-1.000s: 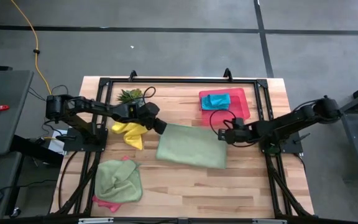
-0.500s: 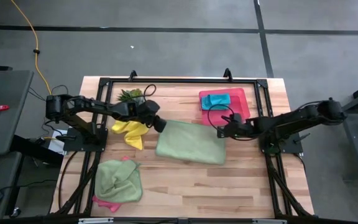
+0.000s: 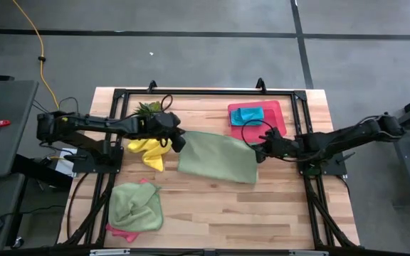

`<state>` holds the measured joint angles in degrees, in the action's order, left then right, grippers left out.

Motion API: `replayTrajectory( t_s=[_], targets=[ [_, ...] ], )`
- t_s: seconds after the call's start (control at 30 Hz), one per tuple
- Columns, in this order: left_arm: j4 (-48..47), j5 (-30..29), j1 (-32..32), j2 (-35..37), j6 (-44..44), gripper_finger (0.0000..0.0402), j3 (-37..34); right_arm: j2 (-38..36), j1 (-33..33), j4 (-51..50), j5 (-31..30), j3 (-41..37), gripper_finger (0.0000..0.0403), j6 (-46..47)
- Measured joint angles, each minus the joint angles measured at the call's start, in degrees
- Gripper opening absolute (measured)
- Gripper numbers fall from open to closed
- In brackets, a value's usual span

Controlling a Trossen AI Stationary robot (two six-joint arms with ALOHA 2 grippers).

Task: Fold microfiber towels
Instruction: Fold the right green microfiber cloth

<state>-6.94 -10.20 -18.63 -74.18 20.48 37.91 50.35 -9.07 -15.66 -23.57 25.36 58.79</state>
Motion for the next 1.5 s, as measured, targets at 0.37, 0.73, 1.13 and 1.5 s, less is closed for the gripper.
replayTrajectory(
  t_s=[0.37, 0.73, 1.13, 1.5],
  targets=[
    [-2.49, -6.72, 6.85, 4.23, -15.09, 0.0000, 0.07, -3.87, -6.35, 0.86, 0.62, 0.06, 0.0000, -10.37],
    [-2.85, -14.35, 13.16, 0.06, -18.22, 0.0000, 0.04, 0.70, -8.77, -4.85, -6.43, 0.07, 0.0000, -7.35],
    [-1.82, -10.39, 9.10, -5.56, -14.78, 0.0000, 0.07, 1.18, -4.17, -9.80, 1.14, 0.11, 0.0000, -0.60],
    [-1.62, -8.10, 14.90, -16.46, -7.73, 0.0000, 0.09, 8.96, -8.69, -6.10, 3.26, 0.15, 0.0000, 4.69]
  ],
)
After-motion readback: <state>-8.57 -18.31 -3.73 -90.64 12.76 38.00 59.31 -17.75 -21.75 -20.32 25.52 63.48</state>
